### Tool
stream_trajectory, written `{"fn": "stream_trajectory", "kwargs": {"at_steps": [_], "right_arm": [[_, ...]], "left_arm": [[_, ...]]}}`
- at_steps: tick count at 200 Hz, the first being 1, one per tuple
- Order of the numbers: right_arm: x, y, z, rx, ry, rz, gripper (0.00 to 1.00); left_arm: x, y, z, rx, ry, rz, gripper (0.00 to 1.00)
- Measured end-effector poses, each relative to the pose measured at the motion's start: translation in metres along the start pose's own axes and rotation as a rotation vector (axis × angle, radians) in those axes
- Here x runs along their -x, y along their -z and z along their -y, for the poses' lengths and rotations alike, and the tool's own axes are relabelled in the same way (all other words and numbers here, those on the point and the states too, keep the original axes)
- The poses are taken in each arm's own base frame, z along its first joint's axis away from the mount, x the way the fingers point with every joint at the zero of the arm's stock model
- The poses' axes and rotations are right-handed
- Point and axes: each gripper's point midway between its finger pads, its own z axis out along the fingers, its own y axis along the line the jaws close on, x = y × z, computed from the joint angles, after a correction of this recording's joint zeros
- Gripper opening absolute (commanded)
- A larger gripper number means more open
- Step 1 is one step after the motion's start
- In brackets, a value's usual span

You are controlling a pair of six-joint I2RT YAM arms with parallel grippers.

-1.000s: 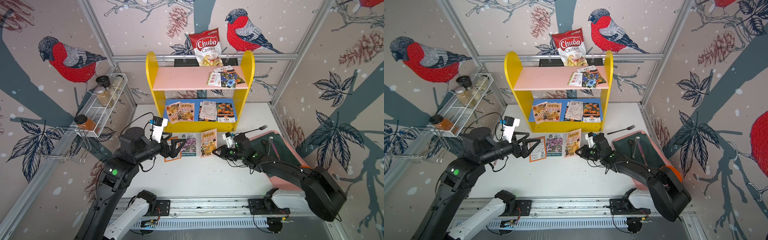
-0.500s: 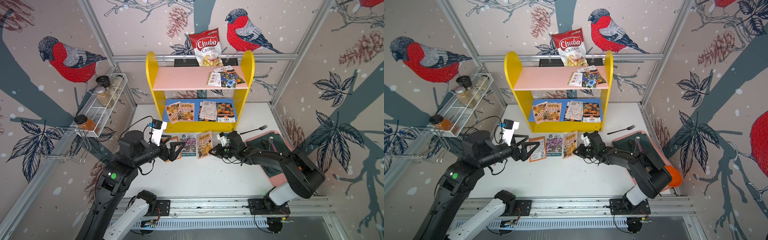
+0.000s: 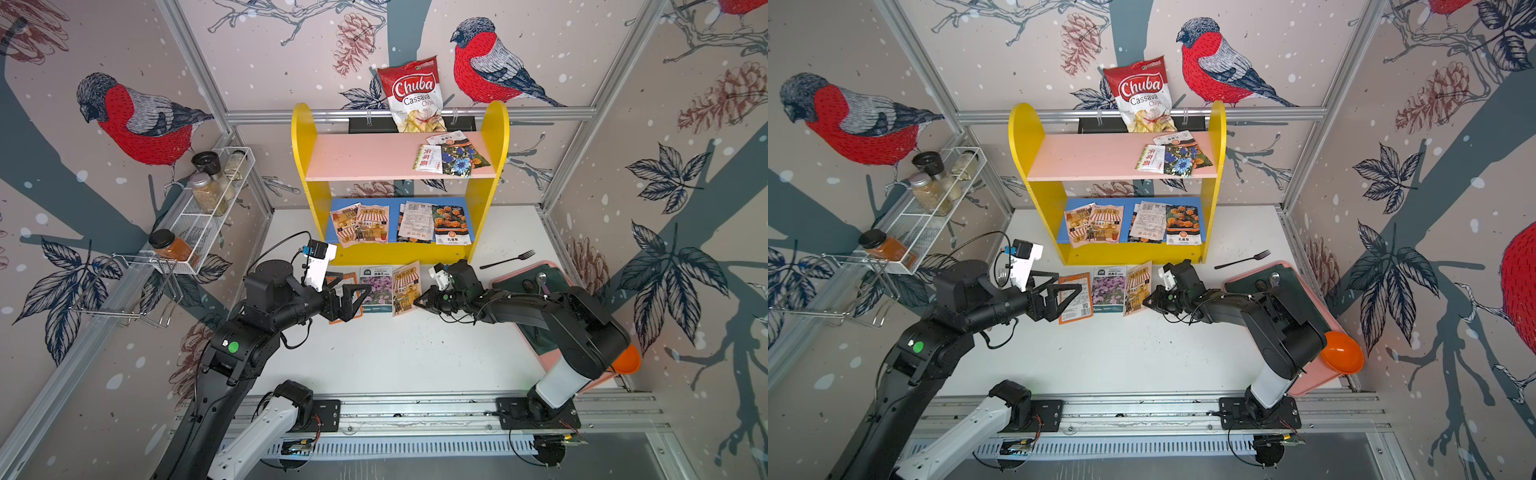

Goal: Take the seed bag off the shelf
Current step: Place the seed packet at the center of the board.

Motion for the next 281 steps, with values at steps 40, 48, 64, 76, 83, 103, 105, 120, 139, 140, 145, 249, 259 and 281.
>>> {"fn": "stream_trajectory", "kwargs": {"at_steps": [40, 48, 64, 76, 83, 103, 105, 120, 139, 140, 145, 249, 259, 281], "right_arm": [[0.004, -0.006, 0.001, -0.004, 0.013, -0.004, 0.0], [0.005, -0.007, 0.001, -0.004, 0.014, -0.003, 0.0], [0.007, -0.007, 0.0, -0.004, 0.016, -0.001, 0.08], [0.008, -0.008, 0.001, -0.011, 0.017, 0.002, 0.11], [0.009, -0.008, 0.002, -0.017, 0.014, 0.003, 0.13], [0.012, -0.009, 0.004, -0.045, 0.011, 0.01, 0.17], [0.012, -0.009, 0.005, -0.05, 0.012, 0.01, 0.17], [0.015, -0.009, 0.008, -0.084, 0.022, 0.019, 0.29], [0.015, -0.01, 0.011, -0.125, 0.028, 0.025, 0.43], [0.015, -0.01, 0.012, -0.126, 0.028, 0.025, 0.43], [0.015, -0.01, 0.013, -0.137, 0.028, 0.023, 0.46], [0.011, -0.019, 0.021, -0.512, 0.234, 0.054, 0.85], [0.008, -0.016, 0.024, -0.534, 0.245, 0.055, 0.89], [0.007, -0.002, 0.03, -0.565, 0.254, 0.071, 0.98]], "left_arm": [[0.0, 0.001, 0.0, 0.001, -0.002, 0.005, 0.97], [-0.001, 0.0, 0.0, 0.001, -0.002, 0.004, 0.97], [-0.001, 0.001, 0.0, 0.001, -0.002, 0.005, 0.97], [0.0, 0.001, 0.0, 0.0, -0.003, 0.007, 0.97], [0.0, 0.001, 0.0, 0.0, -0.003, 0.007, 0.97], [0.0, 0.001, 0.0, 0.0, -0.003, 0.007, 0.97], [0.0, 0.001, 0.0, 0.0, -0.003, 0.007, 0.97], [0.0, 0.001, 0.0, -0.001, -0.005, 0.01, 0.97], [0.0, 0.0, 0.0, 0.0, -0.004, 0.009, 0.97], [0.0, 0.0, 0.0, 0.0, -0.004, 0.009, 0.97], [0.0, 0.0, 0.0, 0.0, -0.004, 0.009, 0.97], [-0.001, 0.0, -0.001, -0.001, -0.005, 0.011, 0.97], [-0.001, 0.0, -0.001, -0.002, -0.005, 0.012, 0.97], [0.001, -0.001, -0.001, -0.003, -0.006, 0.014, 0.97]]}}
